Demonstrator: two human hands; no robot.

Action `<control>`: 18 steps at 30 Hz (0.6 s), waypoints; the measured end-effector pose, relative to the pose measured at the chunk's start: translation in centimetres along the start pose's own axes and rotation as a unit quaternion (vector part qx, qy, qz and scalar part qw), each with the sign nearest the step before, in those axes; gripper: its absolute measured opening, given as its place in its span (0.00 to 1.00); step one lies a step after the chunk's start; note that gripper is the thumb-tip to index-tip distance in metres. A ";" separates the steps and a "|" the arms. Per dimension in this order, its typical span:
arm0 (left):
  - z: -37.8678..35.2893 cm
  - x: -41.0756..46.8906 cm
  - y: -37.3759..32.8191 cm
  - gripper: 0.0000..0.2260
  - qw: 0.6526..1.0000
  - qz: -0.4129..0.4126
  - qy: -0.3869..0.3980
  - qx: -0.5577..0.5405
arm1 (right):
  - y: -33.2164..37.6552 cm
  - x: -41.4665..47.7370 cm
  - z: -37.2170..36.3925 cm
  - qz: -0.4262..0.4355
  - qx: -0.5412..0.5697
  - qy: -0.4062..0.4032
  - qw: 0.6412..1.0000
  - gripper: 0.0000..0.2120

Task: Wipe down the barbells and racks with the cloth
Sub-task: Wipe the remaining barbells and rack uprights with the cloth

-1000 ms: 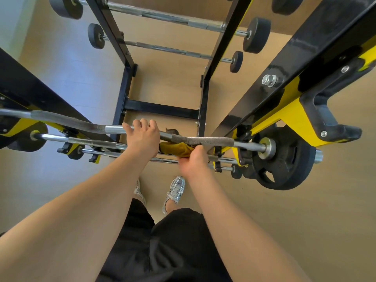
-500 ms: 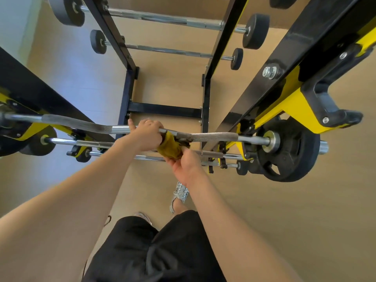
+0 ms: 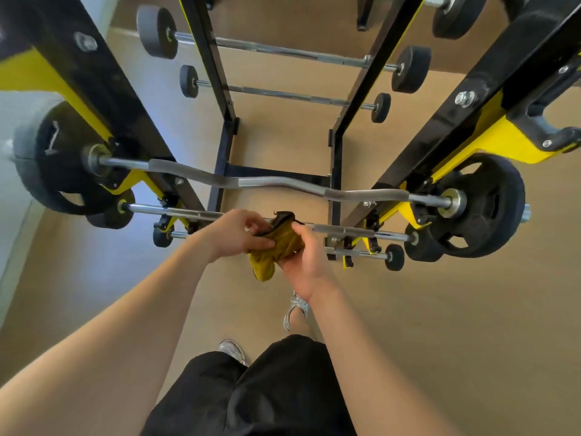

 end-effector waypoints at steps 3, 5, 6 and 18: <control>1.1 -2.2 2.7 0.07 0.995 -0.035 -0.016 0.091 | -3.2 -1.7 -0.3 0.022 -0.051 -0.044 0.998 0.16; 1.7 -3.4 4.2 0.05 0.991 -0.050 -0.044 0.114 | -4.8 -3.0 0.4 0.038 -0.145 -0.104 0.983 0.18; 1.8 -4.0 4.9 0.05 0.991 -0.053 -0.056 0.111 | -5.4 -3.5 0.5 0.047 -0.204 -0.114 0.971 0.22; 0.3 -0.7 8.7 0.14 0.985 -0.064 -0.122 0.104 | -5.5 0.7 -0.7 0.277 -0.588 -0.129 0.749 0.10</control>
Point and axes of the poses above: each hand's wrist, its own x-axis towards the middle knuckle, its own z-axis out of the back of the hand, y = z × x, the point moved 8 cm from there along x, towards the middle knuckle, and after that the axes turned 3 degrees about -x, right-handed, at the moved point
